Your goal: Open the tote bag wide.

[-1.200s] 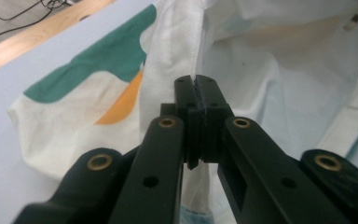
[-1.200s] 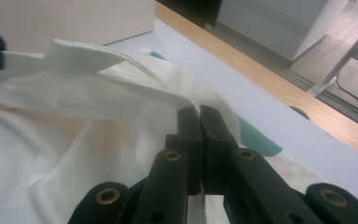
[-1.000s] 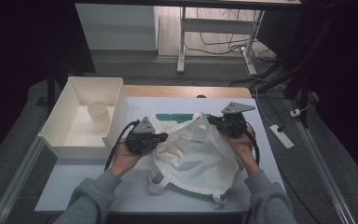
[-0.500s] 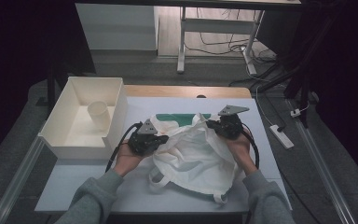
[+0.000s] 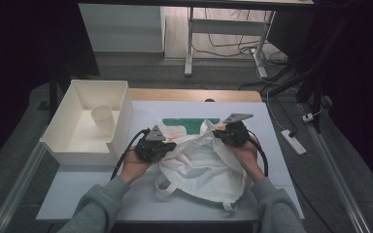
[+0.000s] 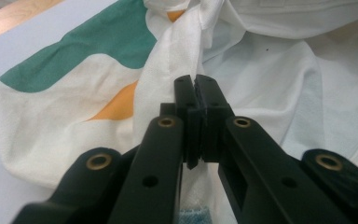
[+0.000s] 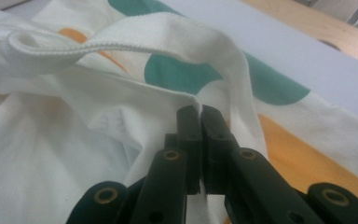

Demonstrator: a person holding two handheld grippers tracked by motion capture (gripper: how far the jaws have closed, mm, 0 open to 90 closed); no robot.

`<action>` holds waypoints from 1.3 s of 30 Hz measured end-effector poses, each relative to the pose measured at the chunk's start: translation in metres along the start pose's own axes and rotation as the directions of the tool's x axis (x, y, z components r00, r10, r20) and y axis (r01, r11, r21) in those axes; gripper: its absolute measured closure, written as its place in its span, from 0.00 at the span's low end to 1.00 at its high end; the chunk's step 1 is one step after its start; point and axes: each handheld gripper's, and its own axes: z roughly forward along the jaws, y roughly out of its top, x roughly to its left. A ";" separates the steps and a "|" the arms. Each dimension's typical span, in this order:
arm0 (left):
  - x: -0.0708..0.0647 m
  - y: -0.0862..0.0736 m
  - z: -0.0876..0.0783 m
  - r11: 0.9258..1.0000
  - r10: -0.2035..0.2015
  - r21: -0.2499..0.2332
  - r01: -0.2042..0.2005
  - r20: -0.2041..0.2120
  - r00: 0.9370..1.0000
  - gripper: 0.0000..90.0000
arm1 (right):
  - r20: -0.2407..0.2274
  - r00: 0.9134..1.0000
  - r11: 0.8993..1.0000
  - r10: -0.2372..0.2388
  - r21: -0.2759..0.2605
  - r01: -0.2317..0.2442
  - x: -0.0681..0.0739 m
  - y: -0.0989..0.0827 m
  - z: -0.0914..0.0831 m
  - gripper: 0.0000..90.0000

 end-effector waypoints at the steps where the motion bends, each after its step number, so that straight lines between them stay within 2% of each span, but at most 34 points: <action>1: 0.000 0.000 0.001 1.000 -0.002 0.002 0.002 0.001 1.000 0.97 | -0.003 1.000 1.000 0.001 0.005 -0.001 0.000 -0.001 0.002 0.97; 11: 0.001 -0.002 0.004 1.000 -0.002 0.015 0.001 0.006 1.000 0.97 | -0.016 1.000 0.999 0.026 0.021 -0.026 -0.001 -0.004 0.006 0.97; 21: 0.001 -0.002 0.002 1.000 -0.002 0.007 0.002 0.008 1.000 0.96 | -0.007 1.000 1.000 0.014 0.010 -0.014 0.001 -0.002 0.003 0.95; 23: -0.001 -0.002 -0.001 1.000 0.008 -0.013 -0.008 0.009 1.000 0.93 | -0.007 1.000 1.000 0.010 0.001 -0.010 0.003 -0.001 -0.001 0.88; 24: -0.003 -0.001 -0.003 0.999 0.019 -0.027 -0.019 -0.001 1.000 0.87 | -0.001 1.000 1.000 0.007 -0.007 -0.007 0.005 0.001 -0.004 0.82; 25: -0.005 0.000 -0.006 0.999 0.032 -0.039 -0.033 -0.020 0.999 0.69 | 0.041 0.999 1.000 -0.002 -0.029 0.003 0.011 0.006 -0.014 0.69; 26: -0.009 0.001 -0.012 0.996 0.046 -0.072 -0.049 -0.046 0.998 0.63 | 0.049 0.999 0.999 -0.007 -0.044 0.010 0.015 0.008 -0.019 0.63; 27: -0.009 0.001 -0.012 0.996 0.046 -0.072 -0.049 -0.046 0.998 0.58 | 0.049 0.999 0.999 -0.007 -0.044 0.010 0.015 0.008 -0.019 0.63; 28: -0.009 0.003 -0.015 0.995 0.042 -0.087 -0.047 -0.055 0.998 0.53 | 0.064 0.998 0.995 -0.016 -0.097 0.022 0.025 0.014 -0.035 0.57; 29: -0.010 0.004 -0.019 0.994 0.036 -0.098 -0.041 -0.059 0.998 0.53 | 0.064 0.998 0.995 -0.016 -0.097 0.022 0.025 0.014 -0.035 0.57; 30: -0.010 0.005 -0.022 0.994 0.030 -0.106 -0.037 -0.060 0.998 0.50 | 0.060 0.998 0.993 -0.020 -0.115 0.027 0.030 0.016 -0.042 0.56; 31: -0.011 0.006 -0.025 0.993 0.029 -0.110 -0.036 -0.061 0.998 0.46 | 0.037 0.999 0.990 -0.034 -0.134 0.039 0.040 0.018 -0.056 0.55; 32: -0.011 0.007 -0.027 0.993 0.030 -0.111 -0.037 -0.062 0.998 0.46 | 0.037 0.999 0.990 -0.034 -0.134 0.039 0.040 0.018 -0.056 0.55; 33: -0.013 0.007 -0.030 0.993 0.032 -0.114 -0.039 -0.064 0.997 0.44 | 0.034 0.998 0.988 -0.060 -0.141 0.065 0.050 0.018 -0.067 0.54; 34: -0.013 0.008 -0.032 0.992 0.033 -0.119 -0.041 -0.066 0.997 0.44 | 0.018 0.998 0.988 -0.067 -0.142 0.069 0.055 0.017 -0.071 0.54; 36: -0.015 0.010 -0.034 0.991 0.037 -0.123 -0.044 -0.063 0.997 0.44 | -0.034 0.997 0.988 -0.073 -0.136 0.068 0.065 0.015 -0.075 0.53; 37: -0.015 0.012 -0.035 0.991 0.040 -0.122 -0.047 -0.060 0.997 0.44 | -0.034 0.997 0.988 -0.073 -0.136 0.068 0.065 0.015 -0.075 0.53; 39: -0.014 0.018 -0.033 0.992 0.049 -0.117 -0.056 -0.060 0.997 0.43 | -0.070 0.994 0.990 -0.084 -0.121 0.075 0.075 0.011 -0.077 0.51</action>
